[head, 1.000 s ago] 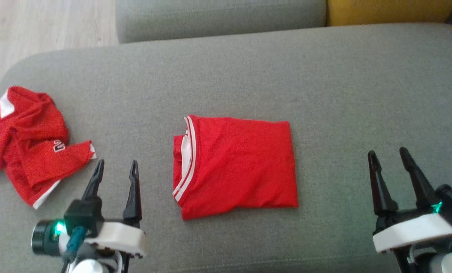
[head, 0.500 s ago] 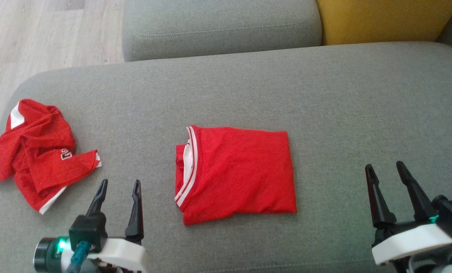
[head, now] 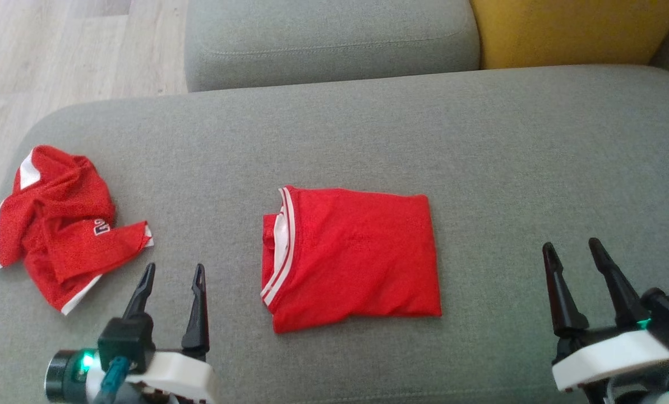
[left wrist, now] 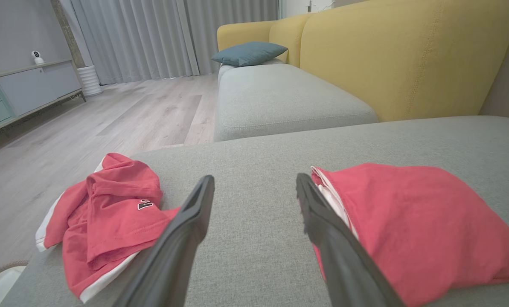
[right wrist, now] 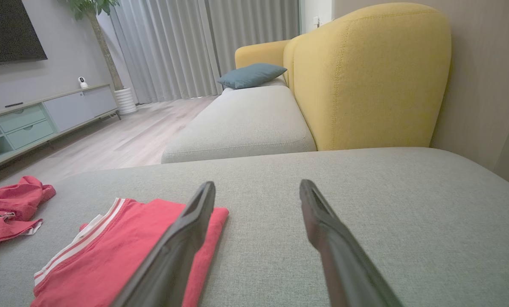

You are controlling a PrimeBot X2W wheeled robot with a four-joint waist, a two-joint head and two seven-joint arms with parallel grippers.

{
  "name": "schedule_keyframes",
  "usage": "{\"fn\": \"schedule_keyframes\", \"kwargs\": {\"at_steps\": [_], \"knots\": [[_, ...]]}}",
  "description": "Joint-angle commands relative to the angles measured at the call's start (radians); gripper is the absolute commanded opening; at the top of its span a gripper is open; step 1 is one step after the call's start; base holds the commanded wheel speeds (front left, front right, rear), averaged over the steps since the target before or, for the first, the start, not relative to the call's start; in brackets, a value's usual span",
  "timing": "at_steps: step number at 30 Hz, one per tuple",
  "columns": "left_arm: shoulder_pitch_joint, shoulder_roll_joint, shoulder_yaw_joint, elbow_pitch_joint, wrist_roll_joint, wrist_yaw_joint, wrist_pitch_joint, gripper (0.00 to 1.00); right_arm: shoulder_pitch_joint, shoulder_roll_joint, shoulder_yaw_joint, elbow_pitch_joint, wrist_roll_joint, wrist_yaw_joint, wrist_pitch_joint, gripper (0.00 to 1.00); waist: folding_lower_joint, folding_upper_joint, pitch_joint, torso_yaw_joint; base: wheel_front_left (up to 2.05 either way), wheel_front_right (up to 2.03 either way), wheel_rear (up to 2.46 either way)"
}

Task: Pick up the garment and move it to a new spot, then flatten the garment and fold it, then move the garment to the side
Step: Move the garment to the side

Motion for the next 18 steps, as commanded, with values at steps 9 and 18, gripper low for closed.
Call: {"fn": "schedule_keyframes", "kwargs": {"at_steps": [9,18], "knots": [[-0.097,0.018,0.036,-0.037,0.013,0.001,-0.014,1.0,-0.053,-0.02,0.018,-0.032,-0.004,0.003,0.017,1.0,0.0001,-0.0001,0.052,0.017,0.0,0.0,0.0],[-0.216,-0.007,0.03,-0.022,0.033,-0.026,-0.046,1.0,-0.192,-0.055,0.12,0.106,0.03,0.003,0.058,1.0,0.0001,-0.0001,0.178,0.066,0.0,0.0,0.0]]}}
